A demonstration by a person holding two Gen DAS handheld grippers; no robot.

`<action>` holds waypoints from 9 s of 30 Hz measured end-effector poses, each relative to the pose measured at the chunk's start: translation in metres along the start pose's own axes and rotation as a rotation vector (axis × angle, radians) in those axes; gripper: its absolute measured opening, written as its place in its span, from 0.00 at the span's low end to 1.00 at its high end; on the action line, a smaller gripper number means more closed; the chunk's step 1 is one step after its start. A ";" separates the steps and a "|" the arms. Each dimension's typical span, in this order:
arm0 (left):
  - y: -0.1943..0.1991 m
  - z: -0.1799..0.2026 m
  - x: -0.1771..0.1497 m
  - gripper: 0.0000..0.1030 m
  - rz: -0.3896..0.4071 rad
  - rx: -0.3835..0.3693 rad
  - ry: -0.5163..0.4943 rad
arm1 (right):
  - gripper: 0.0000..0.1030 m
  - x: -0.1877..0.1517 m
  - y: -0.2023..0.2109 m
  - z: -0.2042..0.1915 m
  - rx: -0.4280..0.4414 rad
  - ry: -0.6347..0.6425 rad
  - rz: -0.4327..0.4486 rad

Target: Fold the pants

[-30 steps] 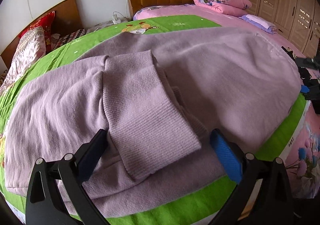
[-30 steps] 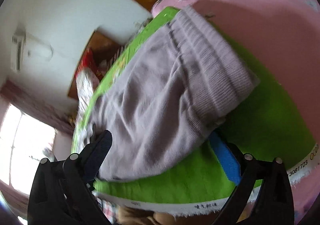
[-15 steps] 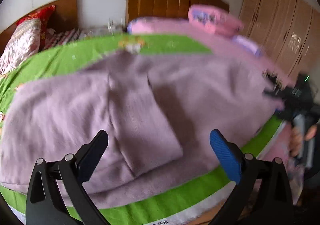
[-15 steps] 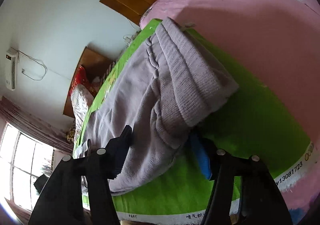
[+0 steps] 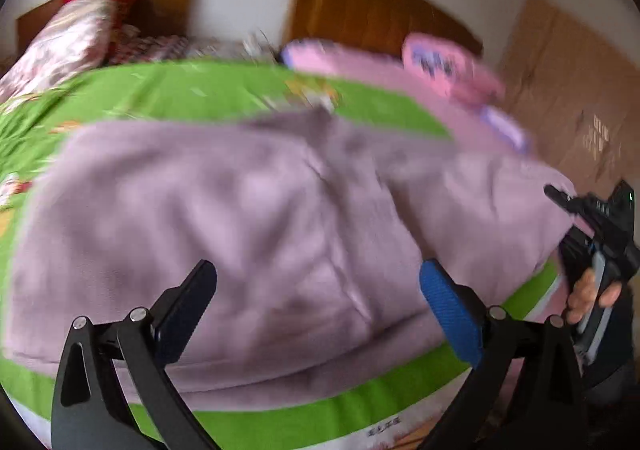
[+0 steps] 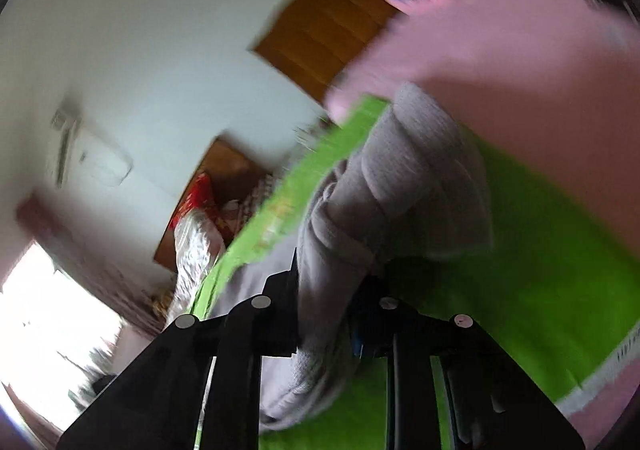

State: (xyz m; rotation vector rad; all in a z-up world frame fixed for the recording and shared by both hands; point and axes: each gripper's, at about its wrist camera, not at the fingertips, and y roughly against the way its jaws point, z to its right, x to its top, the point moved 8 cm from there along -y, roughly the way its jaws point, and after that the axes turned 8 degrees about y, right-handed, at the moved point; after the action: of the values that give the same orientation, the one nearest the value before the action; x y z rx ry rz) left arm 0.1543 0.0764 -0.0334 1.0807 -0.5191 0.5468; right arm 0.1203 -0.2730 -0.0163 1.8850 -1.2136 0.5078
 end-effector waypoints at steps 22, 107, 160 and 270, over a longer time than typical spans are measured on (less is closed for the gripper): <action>0.045 -0.109 0.021 0.98 -0.019 -0.205 0.412 | 0.21 -0.247 -0.116 -0.261 -0.086 1.549 -0.228; 0.031 -0.011 0.048 0.26 -0.172 -0.204 0.335 | 0.85 -0.186 -0.023 -0.115 0.010 0.618 -0.348; 0.149 -0.069 0.049 0.86 0.262 0.091 0.169 | 0.90 -0.149 -0.004 -0.194 0.087 0.742 -0.225; 0.111 0.022 -0.063 0.99 0.388 0.461 -0.071 | 0.95 -0.188 0.054 -0.203 0.137 0.921 -0.017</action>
State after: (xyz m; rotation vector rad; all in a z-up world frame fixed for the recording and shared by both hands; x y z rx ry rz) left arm 0.0321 0.0870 0.0096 1.4501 -0.6911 1.0049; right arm 0.0051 -0.0153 -0.0059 1.4554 -0.5470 1.2901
